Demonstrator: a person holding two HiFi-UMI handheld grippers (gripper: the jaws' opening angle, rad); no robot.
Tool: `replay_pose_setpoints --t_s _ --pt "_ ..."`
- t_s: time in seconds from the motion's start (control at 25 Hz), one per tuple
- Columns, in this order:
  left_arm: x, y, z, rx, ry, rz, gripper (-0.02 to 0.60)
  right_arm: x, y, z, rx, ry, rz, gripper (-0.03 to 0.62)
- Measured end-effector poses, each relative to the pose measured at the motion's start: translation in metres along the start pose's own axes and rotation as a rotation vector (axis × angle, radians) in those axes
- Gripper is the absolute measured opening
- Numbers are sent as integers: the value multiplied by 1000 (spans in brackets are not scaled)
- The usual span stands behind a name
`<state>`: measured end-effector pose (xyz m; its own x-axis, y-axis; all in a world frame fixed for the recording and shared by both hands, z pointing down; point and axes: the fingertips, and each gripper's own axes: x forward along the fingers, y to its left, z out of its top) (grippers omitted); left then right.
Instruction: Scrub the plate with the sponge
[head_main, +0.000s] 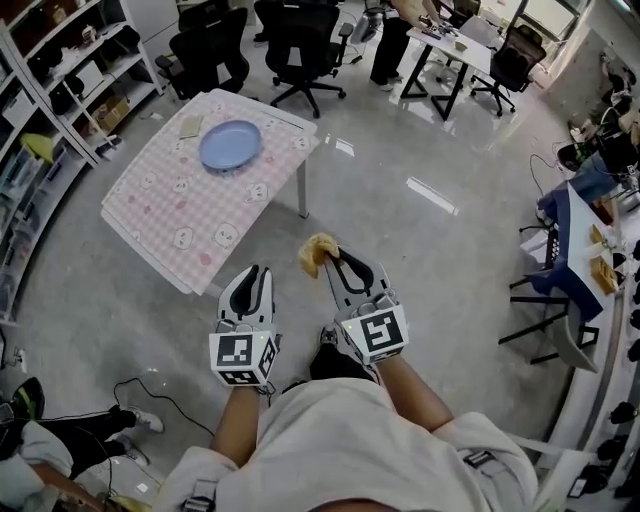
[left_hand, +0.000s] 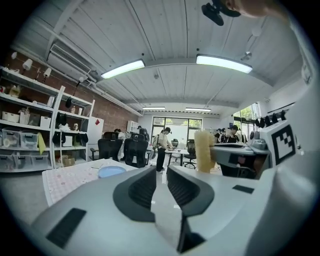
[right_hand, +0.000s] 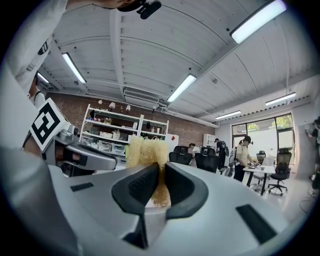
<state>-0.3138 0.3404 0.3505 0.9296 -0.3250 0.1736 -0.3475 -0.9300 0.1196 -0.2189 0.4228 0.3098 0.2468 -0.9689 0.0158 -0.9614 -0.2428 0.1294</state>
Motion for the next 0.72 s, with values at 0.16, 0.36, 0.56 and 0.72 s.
replay_pose_setpoints --t_s 0.16,0.36,0.56,0.72 --pt "50 3 22 2 -12 19 81 29 -45 3 5 -6 8 44" --pt "100 5 24 -10 3 48 81 59 -89 -8 8 -2 27 44" --pt "138 27 22 -6 36 79 80 96 -112 -25 46 13 41 44" --pt "175 51 21 -15 54 88 80 138 -130 -40 71 26 41 44"
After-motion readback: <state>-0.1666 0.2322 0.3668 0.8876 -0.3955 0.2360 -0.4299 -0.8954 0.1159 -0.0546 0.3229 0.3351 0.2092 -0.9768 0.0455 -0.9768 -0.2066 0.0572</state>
